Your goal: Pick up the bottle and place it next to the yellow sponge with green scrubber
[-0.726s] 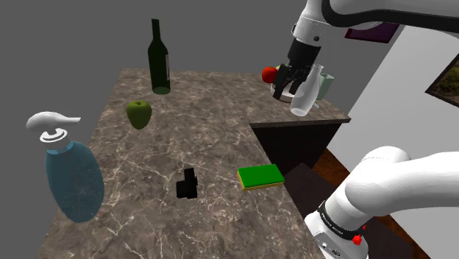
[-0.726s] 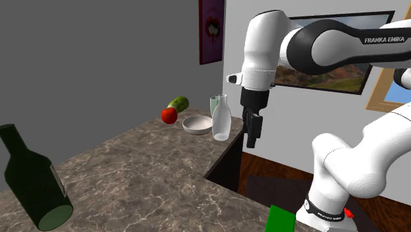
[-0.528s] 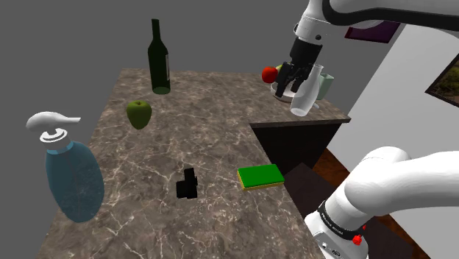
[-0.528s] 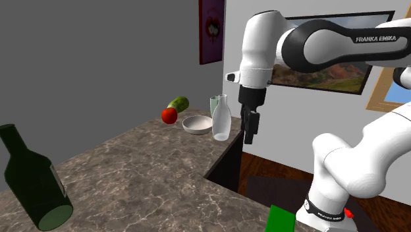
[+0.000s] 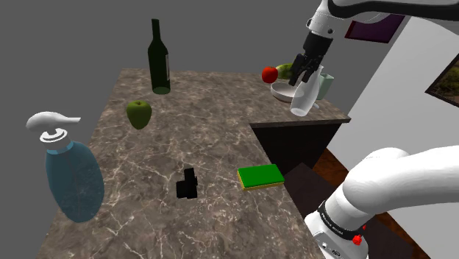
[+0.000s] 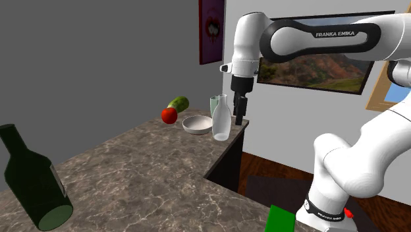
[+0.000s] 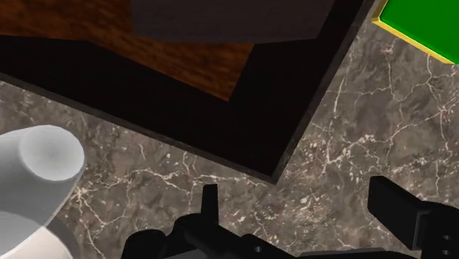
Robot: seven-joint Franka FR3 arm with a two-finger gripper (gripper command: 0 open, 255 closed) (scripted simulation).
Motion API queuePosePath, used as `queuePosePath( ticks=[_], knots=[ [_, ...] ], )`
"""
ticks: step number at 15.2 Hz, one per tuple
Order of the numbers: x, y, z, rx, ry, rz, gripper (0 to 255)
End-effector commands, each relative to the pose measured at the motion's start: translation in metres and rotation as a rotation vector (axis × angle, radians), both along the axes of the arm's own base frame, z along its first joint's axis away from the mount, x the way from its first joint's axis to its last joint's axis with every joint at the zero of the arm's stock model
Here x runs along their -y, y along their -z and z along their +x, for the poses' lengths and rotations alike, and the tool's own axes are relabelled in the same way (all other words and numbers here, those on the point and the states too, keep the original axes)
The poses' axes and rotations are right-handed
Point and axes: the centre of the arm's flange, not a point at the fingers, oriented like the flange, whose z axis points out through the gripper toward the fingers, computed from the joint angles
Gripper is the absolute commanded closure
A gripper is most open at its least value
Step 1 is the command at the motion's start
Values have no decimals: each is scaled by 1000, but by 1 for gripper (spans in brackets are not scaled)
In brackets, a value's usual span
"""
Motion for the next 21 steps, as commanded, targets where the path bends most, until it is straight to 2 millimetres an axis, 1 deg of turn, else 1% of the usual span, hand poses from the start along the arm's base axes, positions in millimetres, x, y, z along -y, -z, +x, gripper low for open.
queuePosePath(
  ticks=[1, 19, 21],
  knots=[
    [24, -2, 6, 3, -1, -3, 0],
    [250, -28, 57, 37, 5, -19, 0],
    [250, -17, 58, 37, 5, -19, 0]
  ],
)
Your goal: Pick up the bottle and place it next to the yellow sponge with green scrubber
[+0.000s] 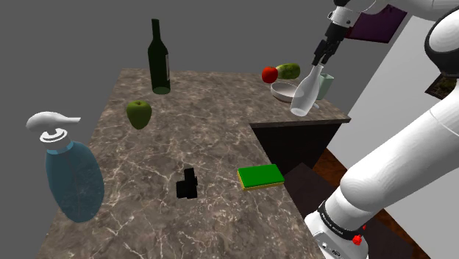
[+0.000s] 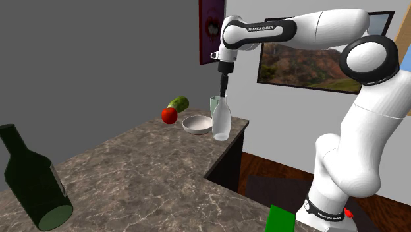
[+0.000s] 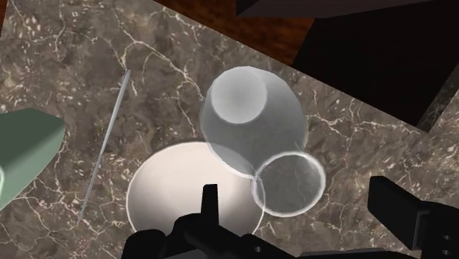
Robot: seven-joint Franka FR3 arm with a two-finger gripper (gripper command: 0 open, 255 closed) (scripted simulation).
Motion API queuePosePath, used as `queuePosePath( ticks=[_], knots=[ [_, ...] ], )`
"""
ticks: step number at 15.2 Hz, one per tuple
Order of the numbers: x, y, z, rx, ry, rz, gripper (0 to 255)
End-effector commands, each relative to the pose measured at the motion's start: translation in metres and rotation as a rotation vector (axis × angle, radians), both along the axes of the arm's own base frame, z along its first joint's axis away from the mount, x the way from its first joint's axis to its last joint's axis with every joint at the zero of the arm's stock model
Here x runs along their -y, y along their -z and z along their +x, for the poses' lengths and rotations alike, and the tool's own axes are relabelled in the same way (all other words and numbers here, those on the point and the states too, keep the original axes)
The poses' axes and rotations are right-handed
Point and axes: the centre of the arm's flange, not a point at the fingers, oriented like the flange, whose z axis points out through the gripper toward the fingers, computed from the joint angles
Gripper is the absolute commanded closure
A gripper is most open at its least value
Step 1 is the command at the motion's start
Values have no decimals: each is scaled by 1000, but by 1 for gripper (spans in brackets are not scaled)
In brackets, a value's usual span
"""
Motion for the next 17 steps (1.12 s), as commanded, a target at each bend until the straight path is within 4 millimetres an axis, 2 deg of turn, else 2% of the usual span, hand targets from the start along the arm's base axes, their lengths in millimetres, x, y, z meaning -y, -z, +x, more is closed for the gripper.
queuePosePath(
  ticks=[1, 6, 14, 15, 17],
  knots=[
    [2, 9, 1, 1, -1, -1, 0],
    [1, 33, 3, 1, -1, -1, 0],
    [1, 33, 3, 1, -1, -1, 0],
    [1, 33, 3, 1, -1, -1, 255],
    [1, 33, 3, 1, -1, -1, 255]
  ],
)
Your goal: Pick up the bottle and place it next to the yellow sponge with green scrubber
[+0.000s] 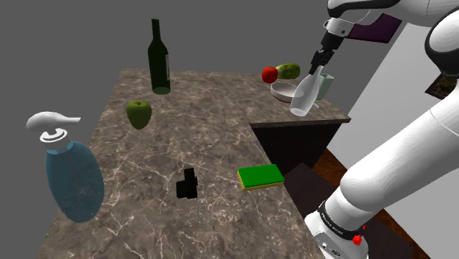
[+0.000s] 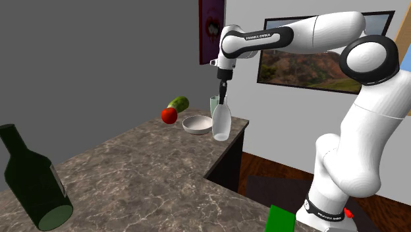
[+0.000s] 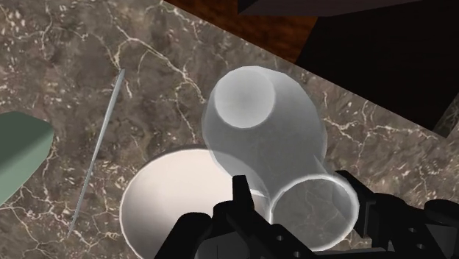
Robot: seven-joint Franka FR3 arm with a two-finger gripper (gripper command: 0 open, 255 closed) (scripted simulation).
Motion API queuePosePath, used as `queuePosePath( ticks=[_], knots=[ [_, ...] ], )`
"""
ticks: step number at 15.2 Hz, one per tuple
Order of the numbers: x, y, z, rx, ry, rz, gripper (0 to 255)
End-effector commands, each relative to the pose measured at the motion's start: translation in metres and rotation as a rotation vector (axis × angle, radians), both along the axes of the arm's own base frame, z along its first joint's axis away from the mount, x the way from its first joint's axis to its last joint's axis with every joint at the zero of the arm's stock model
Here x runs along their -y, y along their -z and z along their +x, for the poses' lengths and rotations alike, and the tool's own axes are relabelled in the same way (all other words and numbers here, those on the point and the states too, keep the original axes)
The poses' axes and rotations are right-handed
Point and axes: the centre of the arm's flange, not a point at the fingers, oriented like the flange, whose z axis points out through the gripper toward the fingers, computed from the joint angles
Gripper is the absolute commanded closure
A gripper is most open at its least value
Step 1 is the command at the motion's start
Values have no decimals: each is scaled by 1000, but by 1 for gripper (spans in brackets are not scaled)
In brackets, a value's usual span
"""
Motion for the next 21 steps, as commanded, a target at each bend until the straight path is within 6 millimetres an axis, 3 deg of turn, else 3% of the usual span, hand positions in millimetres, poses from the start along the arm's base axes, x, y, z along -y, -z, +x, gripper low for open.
queuePosePath(
  ticks=[1, 7, 21],
  knots=[
    [0, 0, 0, -1, 0, 0, 255],
    [0, 0, 0, -1, 0, 0, 255],
    [0, -74, 0, -1, 0, 0, 255]
  ],
)
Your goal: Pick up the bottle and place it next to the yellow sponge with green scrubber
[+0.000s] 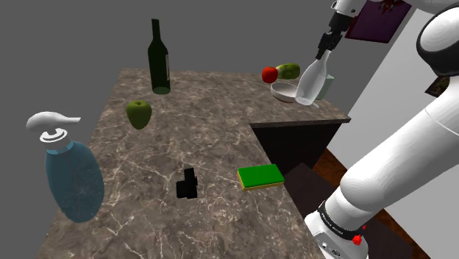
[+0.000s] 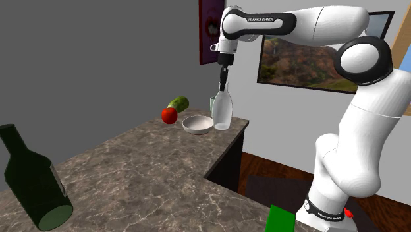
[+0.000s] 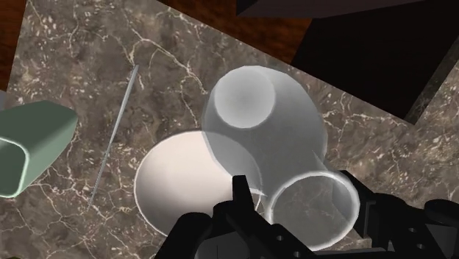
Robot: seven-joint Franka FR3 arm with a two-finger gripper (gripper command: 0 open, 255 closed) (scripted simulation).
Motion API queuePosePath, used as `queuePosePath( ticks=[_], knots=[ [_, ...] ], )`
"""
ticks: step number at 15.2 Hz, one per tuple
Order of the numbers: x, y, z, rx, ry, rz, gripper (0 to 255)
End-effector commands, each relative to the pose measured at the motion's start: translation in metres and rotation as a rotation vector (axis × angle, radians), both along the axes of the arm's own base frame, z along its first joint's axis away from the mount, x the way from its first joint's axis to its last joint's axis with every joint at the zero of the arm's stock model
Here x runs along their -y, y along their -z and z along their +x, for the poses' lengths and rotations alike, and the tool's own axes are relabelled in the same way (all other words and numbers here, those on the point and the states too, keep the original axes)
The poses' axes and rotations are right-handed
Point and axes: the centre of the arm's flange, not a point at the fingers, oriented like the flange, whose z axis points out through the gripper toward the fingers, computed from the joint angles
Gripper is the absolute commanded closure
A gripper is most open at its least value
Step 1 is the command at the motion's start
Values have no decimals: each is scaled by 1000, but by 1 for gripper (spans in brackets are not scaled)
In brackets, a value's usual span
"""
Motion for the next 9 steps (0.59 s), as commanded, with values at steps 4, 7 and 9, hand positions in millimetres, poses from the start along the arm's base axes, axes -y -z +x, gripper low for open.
queuePosePath(
  ticks=[4, 7, 9],
  knots=[
    [-1, -25, 1, 0, 0, 0, 255],
    [-40, -25, 0, 0, 0, 0, 255],
    [-67, -25, 0, 0, 0, 0, 255]
  ],
)
